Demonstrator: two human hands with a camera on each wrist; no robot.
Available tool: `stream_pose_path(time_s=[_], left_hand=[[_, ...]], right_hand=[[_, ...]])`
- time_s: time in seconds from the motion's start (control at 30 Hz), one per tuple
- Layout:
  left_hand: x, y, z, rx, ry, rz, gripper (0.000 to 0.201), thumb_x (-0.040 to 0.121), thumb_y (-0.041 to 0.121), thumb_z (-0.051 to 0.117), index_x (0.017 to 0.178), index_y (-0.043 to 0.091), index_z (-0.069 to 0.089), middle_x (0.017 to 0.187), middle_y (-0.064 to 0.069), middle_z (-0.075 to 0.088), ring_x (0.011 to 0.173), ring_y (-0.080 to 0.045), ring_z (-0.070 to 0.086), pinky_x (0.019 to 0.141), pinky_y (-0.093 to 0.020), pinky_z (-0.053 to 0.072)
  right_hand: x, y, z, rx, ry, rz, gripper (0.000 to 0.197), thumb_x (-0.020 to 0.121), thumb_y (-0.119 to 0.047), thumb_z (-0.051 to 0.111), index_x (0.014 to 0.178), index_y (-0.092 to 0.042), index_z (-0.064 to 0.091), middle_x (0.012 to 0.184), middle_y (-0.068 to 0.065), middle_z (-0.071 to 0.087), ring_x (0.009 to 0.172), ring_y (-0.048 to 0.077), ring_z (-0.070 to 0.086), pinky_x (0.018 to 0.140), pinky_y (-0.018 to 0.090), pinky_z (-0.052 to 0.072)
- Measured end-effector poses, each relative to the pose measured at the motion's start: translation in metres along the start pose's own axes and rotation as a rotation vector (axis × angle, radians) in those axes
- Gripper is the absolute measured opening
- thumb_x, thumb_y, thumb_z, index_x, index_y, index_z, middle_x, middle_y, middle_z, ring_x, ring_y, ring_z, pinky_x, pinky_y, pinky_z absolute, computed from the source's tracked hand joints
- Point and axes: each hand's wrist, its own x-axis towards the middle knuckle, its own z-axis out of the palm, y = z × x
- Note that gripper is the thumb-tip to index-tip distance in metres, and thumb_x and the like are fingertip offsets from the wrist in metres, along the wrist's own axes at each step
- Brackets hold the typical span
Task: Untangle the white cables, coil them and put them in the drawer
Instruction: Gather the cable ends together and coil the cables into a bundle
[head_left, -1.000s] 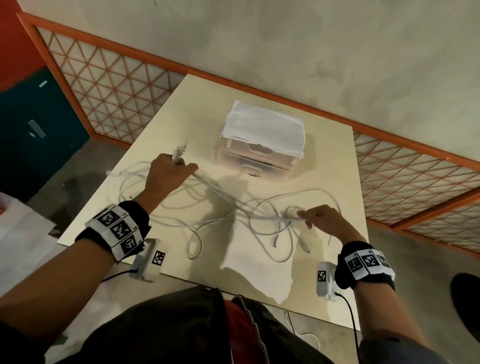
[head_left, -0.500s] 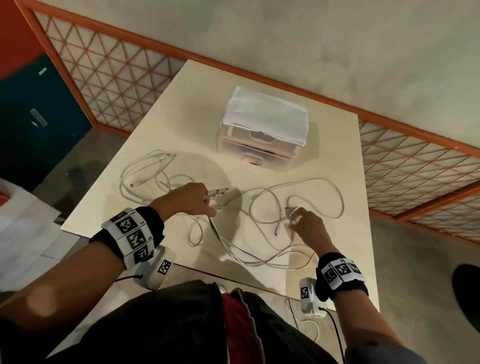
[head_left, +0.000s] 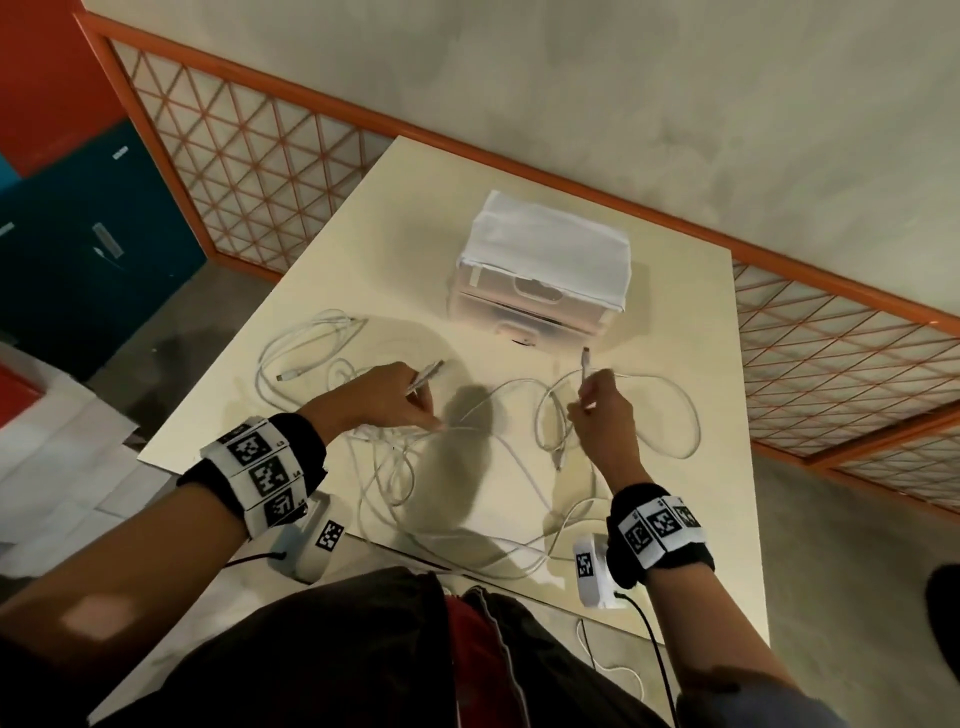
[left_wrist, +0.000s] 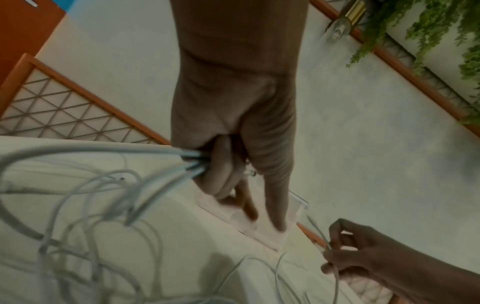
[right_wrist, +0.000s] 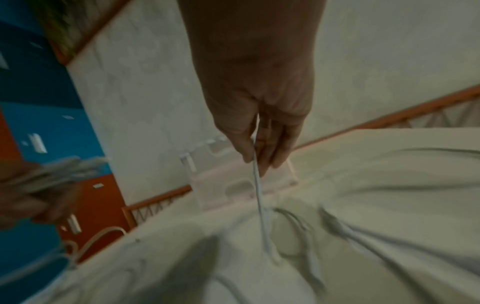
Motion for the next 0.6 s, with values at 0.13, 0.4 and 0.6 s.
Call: stream_pose_path(time_s=[0.13, 0.4, 0.6], left_hand=[[0.0, 0.022, -0.006, -0.469, 0.067, 0.035, 0.032, 0.074, 0.029, 0.078, 0.069, 0.016, 0.048, 0.062, 0.003, 0.038, 0.053, -0.009, 0.036, 0.049, -0.019, 0.031], [0.006, 0.047, -0.003, -0.847, 0.117, 0.156, 0.02, 0.096, 0.025, 0.05, 0.078, 0.017, 0.049, 0.062, 0.01, 0.044, 0.046, -0.003, 0.035, 0.049, -0.019, 0.03], [0.007, 0.048, -0.007, -0.869, 0.315, 0.221, 0.027, 0.102, 0.029, 0.032, 0.08, 0.022, 0.046, 0.069, 0.003, 0.05, 0.063, -0.01, 0.051, 0.062, -0.025, 0.046]], right_hand=[[-0.002, -0.064, -0.004, 0.415, -0.226, -0.147, 0.039, 0.081, 0.017, 0.055, 0.088, -0.017, 0.037, 0.082, 0.005, 0.05, 0.059, 0.007, 0.068, 0.055, 0.015, 0.049], [-0.006, -0.119, 0.017, 0.45, -0.417, -0.205, 0.041, 0.076, 0.006, 0.071, 0.079, -0.018, 0.037, 0.074, 0.008, 0.061, 0.063, 0.02, 0.069, 0.069, 0.04, 0.054], [-0.009, -0.112, 0.021, 0.365, -0.52, -0.235, 0.026, 0.091, -0.023, 0.06, 0.094, -0.01, 0.038, 0.061, -0.001, 0.057, 0.054, 0.016, 0.054, 0.058, 0.028, 0.047]])
